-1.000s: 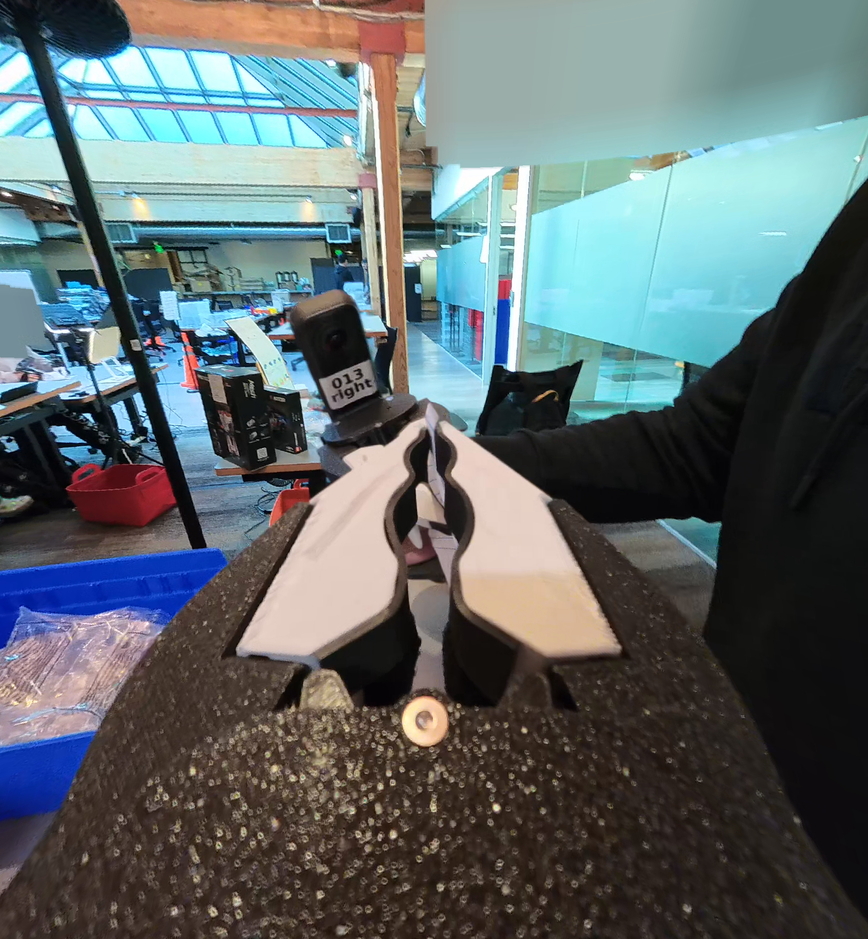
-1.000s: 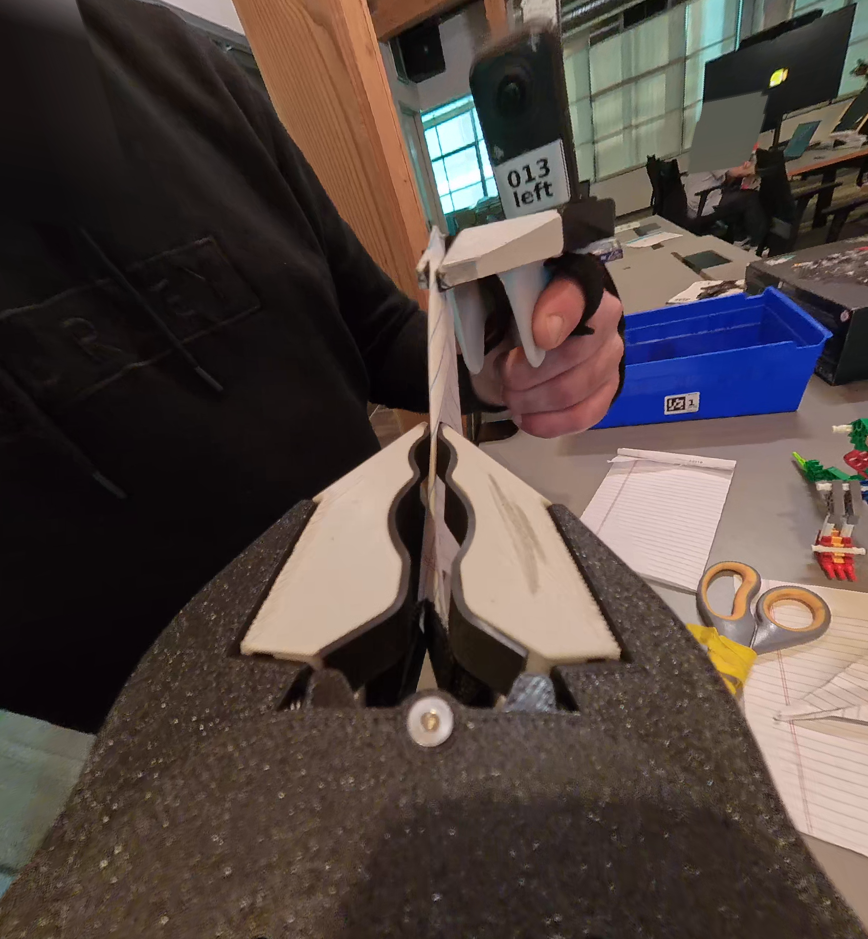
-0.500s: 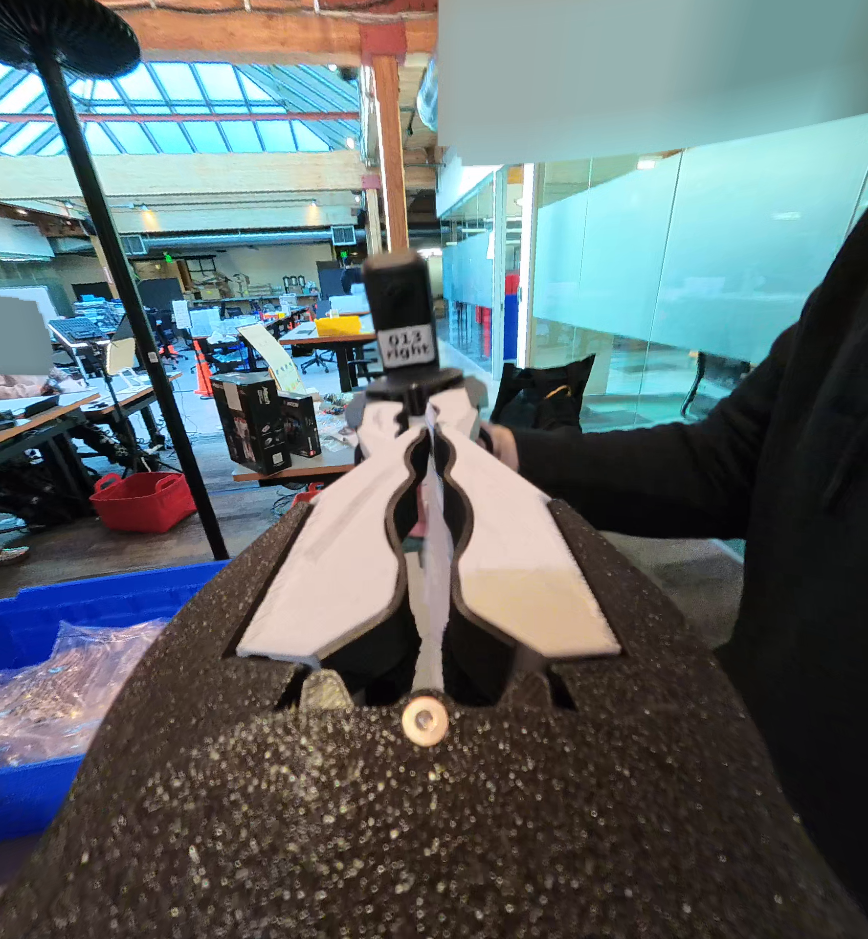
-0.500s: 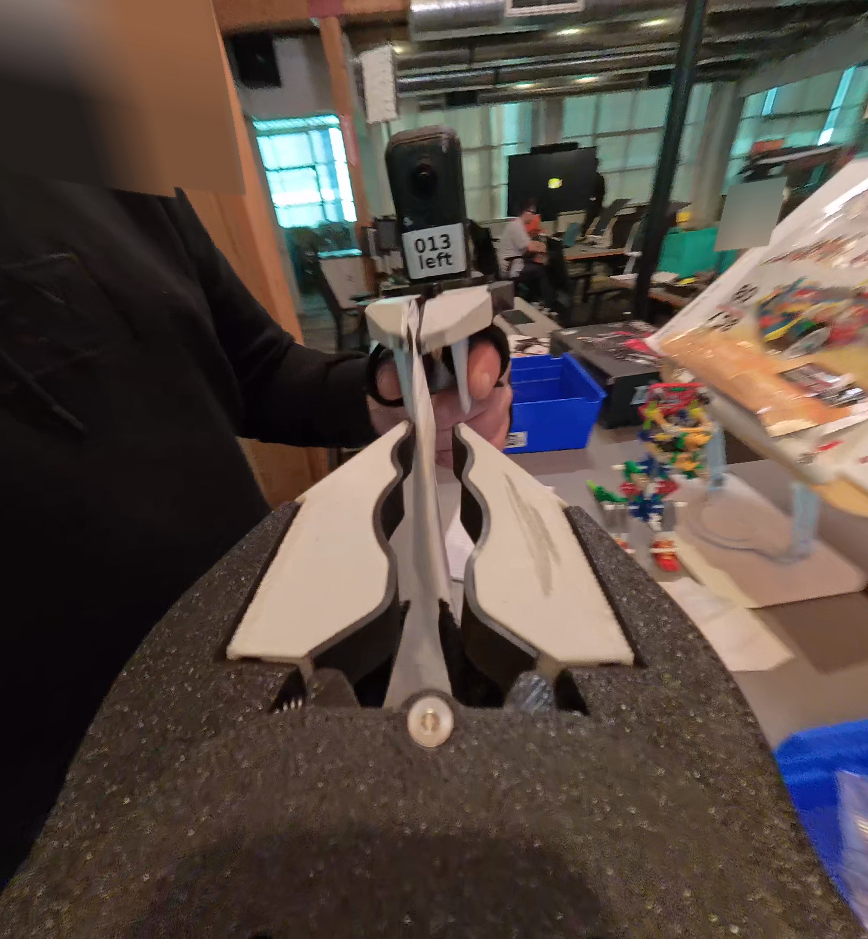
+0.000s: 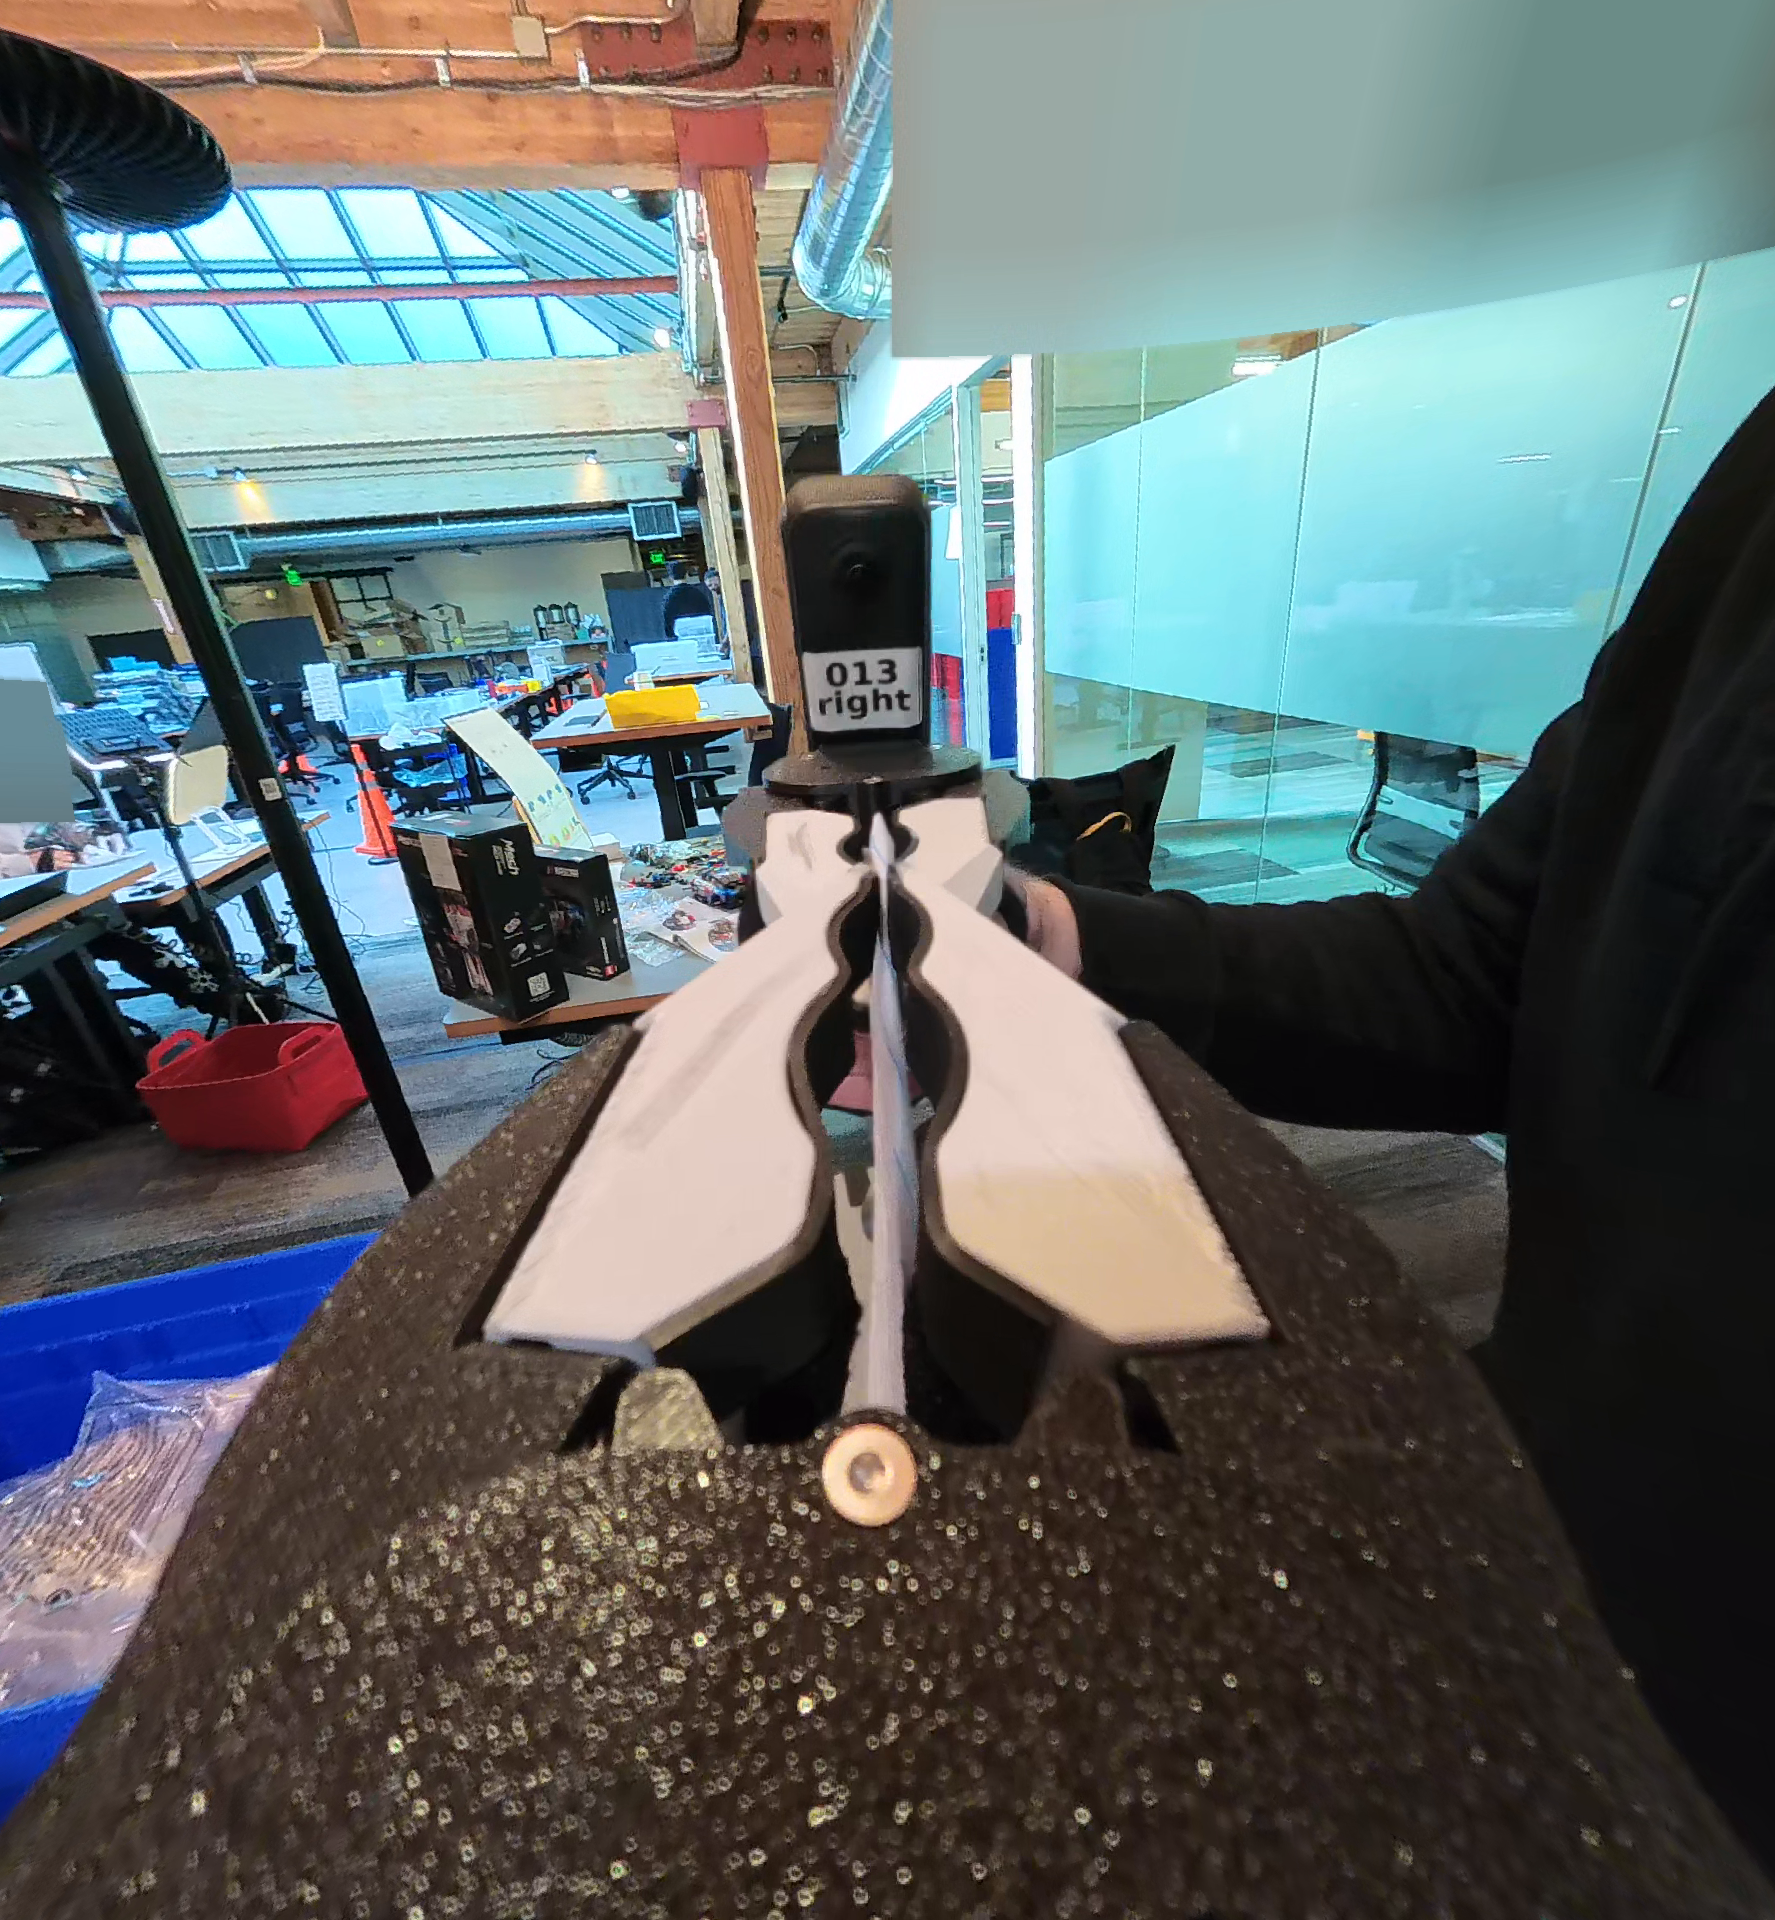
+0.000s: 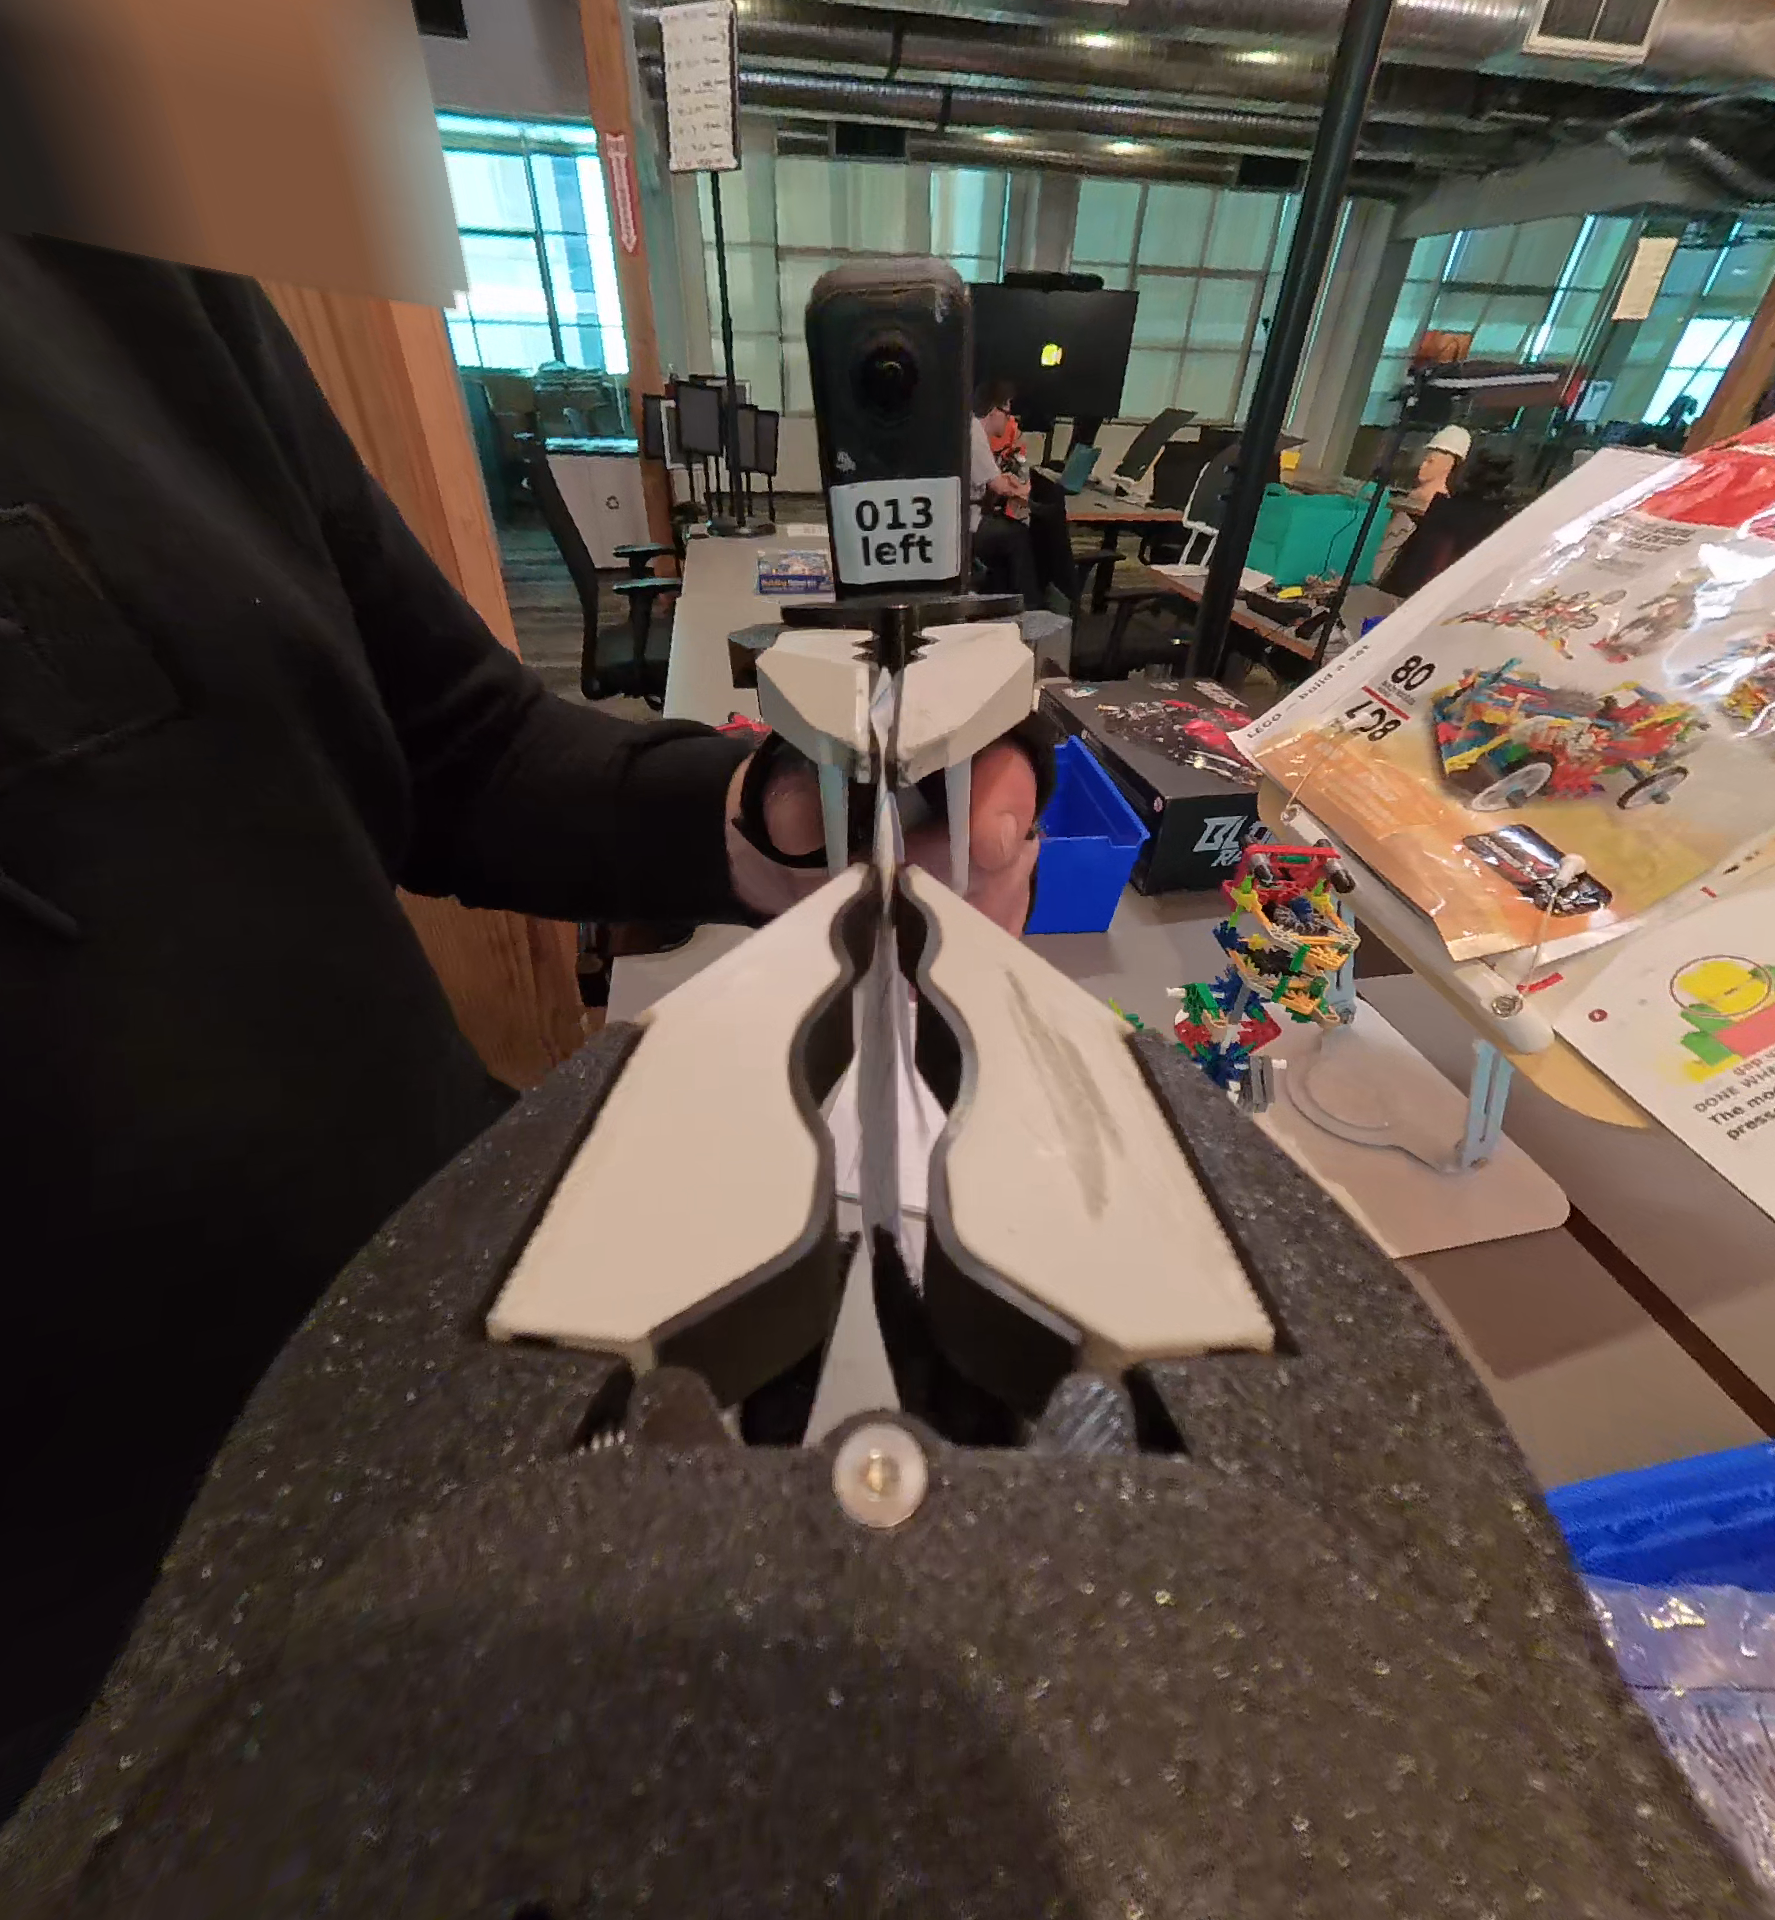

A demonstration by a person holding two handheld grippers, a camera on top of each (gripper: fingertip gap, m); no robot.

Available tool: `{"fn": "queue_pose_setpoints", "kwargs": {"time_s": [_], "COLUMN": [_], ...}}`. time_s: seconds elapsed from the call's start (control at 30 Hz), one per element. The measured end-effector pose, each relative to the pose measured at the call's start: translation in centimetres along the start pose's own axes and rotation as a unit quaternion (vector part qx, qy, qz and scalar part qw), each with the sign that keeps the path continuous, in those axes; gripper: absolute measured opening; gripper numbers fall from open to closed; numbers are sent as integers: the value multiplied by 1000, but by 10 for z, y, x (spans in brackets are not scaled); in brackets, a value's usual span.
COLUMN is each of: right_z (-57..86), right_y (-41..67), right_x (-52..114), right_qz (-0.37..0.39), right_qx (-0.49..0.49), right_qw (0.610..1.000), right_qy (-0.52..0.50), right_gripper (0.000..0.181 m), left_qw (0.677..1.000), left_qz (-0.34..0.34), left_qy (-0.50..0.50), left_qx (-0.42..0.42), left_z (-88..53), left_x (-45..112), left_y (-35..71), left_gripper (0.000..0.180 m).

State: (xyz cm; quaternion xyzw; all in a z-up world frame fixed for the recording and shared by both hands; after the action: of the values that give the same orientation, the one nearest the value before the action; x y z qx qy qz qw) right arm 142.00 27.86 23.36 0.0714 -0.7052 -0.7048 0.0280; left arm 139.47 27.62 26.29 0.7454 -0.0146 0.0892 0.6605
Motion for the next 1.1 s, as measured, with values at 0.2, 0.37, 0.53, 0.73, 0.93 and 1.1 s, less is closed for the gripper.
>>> {"fn": "queue_pose_setpoints", "kwargs": {"time_s": [0.2,0.37,0.53,0.73,0.93,1.1], "right_z": [1,1,3,4,9,3], "right_y": [1,1,2,2,-1,8], "right_x": [1,0,-3,-6,-11,-13], "right_qz": [-3,-5,12,19,-11,-72], "right_qx": [-1,2,18,32,8,-127], "right_qw": [1000,1000,1000,999,998,979], "right_qy": [-4,-4,-10,-11,-61,-144], "right_gripper": [0,0,0,0,0,0], "left_qw": [1000,1000,1000,1000,999,994], "left_qz": [-3,-11,2,17,-28,-100], "left_qy": [1,5,24,14,33,22], "left_qx": [-4,9,17,-14,-27,39], "left_z": [-1,-2,-8,-11,-17,-7], "left_x": [0,2,4,6,3,-2], "left_y": [2,2,6,8,-9,-34], "left_gripper": [2,0,0,0,28,11]}}
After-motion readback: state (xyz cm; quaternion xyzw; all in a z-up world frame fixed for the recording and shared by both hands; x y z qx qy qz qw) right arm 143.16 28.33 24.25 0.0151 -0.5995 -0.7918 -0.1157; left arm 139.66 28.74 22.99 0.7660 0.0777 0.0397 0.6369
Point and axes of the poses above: each gripper's, where its closed fingertips meet, x out along the fingers, y out of its top, z = x × y across the jaws, the point moved 2 cm from there along -x, back along the fingers, and after that the axes turned 2 degrees about x, right-handed, at the moved point
